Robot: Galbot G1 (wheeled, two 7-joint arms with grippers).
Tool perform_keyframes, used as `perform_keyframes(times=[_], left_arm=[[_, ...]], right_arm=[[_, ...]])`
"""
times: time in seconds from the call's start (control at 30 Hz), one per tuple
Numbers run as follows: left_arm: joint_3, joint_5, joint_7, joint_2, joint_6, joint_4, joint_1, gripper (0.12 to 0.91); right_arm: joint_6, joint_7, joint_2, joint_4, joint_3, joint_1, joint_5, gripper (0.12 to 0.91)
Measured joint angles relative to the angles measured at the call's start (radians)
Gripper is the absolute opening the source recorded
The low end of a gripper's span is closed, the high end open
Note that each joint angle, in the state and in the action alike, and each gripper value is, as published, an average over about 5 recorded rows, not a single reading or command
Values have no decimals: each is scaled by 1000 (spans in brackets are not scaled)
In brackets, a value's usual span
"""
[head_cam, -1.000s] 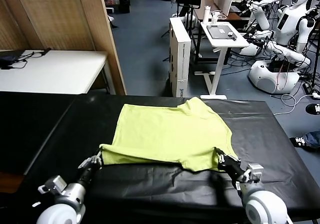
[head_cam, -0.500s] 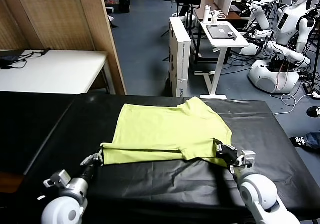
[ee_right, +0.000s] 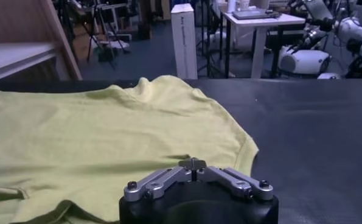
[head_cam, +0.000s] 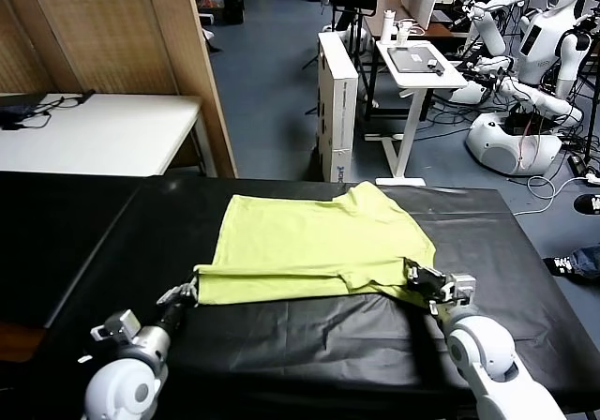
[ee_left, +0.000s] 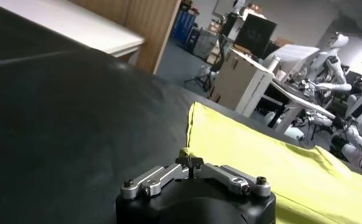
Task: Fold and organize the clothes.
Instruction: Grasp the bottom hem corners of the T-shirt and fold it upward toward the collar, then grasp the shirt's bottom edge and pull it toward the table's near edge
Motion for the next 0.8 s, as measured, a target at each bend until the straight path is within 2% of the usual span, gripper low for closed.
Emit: perform_keyframes(times=[0.07,0.27,0.3,0.37,0.43,0.5,0.8], left_arm=[[-2,2,-2,1,2,-7,6,268],[-17,7,-12,-1,8,-42,38,638],[-20,10,-13,-2,8,-48,46,712],[-26,17,-13,-7,9,-64,65,809],[-28,28,-12,-14,9,-85,88,879],[-26,43,-9,-22,7,-105,112,900],[-12,84,0,-47,-7,-118,159,907]], right_arm=[[-10,-10,-7,20,8,-12,6,340],[-31,-32,-37,100,43,-63,8,716],[-32,-35,-44,116,53,-76,7,770],[-30,-44,-59,150,75,-111,-2,855],[-23,-57,-70,183,97,-154,-18,890],[-14,-70,-77,209,118,-202,-33,904],[11,-89,-89,244,166,-355,-59,907]])
